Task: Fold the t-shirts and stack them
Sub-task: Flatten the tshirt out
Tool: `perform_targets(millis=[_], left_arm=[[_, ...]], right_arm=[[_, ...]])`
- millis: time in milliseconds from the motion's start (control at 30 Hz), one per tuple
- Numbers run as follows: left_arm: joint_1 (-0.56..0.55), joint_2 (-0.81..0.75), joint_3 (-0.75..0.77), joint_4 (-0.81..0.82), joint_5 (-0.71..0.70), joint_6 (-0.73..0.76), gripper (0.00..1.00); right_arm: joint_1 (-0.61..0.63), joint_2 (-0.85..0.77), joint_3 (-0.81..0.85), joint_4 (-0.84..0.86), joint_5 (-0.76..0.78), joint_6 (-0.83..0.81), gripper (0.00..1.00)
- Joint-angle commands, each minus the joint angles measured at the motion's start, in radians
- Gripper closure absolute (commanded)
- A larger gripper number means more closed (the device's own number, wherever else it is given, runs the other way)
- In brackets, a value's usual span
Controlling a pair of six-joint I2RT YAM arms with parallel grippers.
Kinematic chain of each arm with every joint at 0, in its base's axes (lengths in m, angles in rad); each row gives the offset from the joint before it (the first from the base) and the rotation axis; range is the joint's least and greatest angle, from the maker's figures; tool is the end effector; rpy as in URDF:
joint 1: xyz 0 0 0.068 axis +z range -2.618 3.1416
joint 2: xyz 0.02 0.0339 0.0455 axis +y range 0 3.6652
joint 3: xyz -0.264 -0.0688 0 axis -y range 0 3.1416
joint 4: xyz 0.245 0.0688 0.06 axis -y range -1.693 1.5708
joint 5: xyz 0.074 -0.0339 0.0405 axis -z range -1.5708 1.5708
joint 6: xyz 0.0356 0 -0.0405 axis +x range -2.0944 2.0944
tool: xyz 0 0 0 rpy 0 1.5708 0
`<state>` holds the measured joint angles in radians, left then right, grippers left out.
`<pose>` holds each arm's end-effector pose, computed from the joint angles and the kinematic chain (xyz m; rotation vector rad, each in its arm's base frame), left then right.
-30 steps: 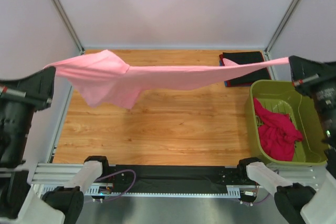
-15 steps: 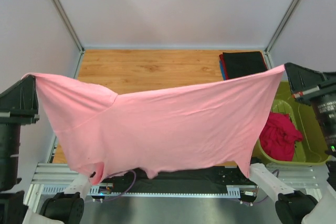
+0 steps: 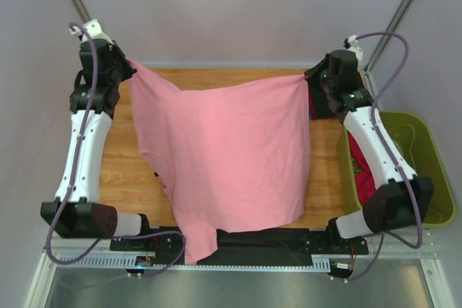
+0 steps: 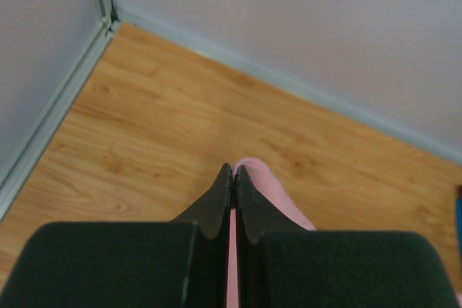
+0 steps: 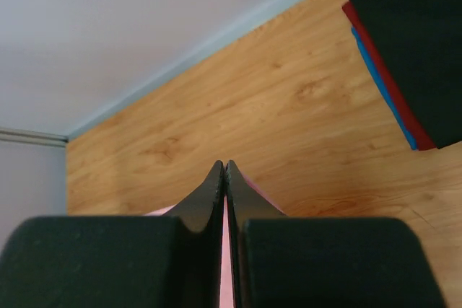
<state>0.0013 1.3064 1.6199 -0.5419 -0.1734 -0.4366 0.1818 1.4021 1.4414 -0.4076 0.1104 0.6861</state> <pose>0.2718 0.0065 0.4763 -0.5106 1.7244 -0.1554 0.3156 0.0540 0.4040 0.5622 1.8836 0.4681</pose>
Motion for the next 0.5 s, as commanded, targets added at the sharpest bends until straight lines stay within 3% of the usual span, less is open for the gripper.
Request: perform_targets(millis=[0,167,333,467], left_arm=[[0.000,0.052,-0.110,0.239,0.080,0.097,1.00],[0.000,0.307,-0.146,0.322,0.166,0.170,1.00],[0.003,0.511,-0.049,0.303,0.232,0.236,1.00],[0.009,0.573,-0.002,0.306,0.268,0.249,1.00]], right_arm=[[-0.004,0.067,-0.099,0.326,-0.009,0.012,1.00],[-0.025,0.363,-0.096,0.510,-0.055,-0.062,1.00],[-0.045,0.598,0.097,0.483,-0.178,-0.140,1.00],[-0.058,0.679,0.188,0.457,-0.209,-0.163,1.00]])
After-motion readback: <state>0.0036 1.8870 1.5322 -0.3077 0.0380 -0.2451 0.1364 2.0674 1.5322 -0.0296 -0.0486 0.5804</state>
